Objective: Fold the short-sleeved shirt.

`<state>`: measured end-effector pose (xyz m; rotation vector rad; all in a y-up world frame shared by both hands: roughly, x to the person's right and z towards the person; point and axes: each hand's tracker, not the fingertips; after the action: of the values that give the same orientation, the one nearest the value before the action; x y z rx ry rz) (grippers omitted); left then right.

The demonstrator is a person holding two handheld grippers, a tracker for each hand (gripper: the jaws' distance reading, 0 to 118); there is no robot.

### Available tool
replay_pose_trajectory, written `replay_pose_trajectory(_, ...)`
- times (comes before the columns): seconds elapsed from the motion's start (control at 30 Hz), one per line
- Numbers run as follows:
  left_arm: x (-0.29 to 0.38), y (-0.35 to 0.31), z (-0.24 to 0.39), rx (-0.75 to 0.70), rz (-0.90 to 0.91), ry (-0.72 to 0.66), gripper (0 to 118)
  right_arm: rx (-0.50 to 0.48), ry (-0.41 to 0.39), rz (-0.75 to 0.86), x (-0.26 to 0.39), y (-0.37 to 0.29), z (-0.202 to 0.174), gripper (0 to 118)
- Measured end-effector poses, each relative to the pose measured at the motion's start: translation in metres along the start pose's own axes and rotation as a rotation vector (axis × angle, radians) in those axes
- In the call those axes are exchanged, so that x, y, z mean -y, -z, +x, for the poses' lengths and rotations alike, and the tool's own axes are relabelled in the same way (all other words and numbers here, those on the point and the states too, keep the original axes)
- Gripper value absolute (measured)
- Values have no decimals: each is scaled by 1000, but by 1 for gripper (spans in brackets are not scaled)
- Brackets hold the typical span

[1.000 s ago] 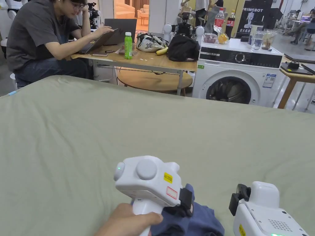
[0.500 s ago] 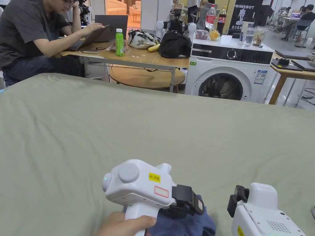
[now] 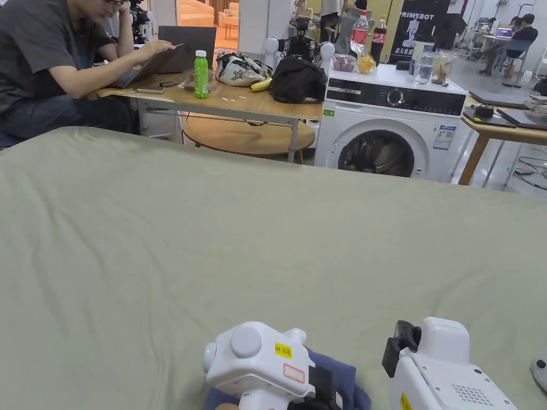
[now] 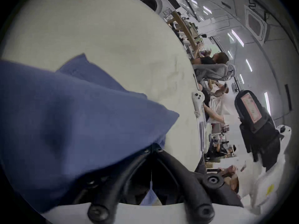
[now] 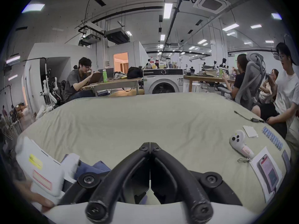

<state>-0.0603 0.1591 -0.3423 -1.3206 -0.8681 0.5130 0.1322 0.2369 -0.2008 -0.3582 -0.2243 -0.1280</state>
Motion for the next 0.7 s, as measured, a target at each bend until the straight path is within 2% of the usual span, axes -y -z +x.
replay_pose_trajectory(0.07, 0, -4, -3, 28, 25, -43, 0, -15, 25, 2, -2, -1, 3, 0)
replay_pose_trajectory(0.13, 0, -9, 2, 21, 18, -30, 0, 4, 7, 13, -3, -1, 1, 0)
replay_pose_trajectory(0.23, 1, -27, 13, 2, 47, 16, 0, 12, -10, 16, -7, 2, 0, 0)
replay_pose_trajectory(0.37, 5, -73, 25, -7, 192, 103, 0, 7, -3, 22, -13, 7, -2, 0)
replay_pose_trajectory(0.5, 24, -125, 37, -172, 467, 277, 0, 5, -26, 54, -23, 11, -10, 0)
replay_pose_trajectory(0.7, 48, -172, 33, -430, 807, 436, 0, 11, -52, 111, -36, 10, -19, 0)
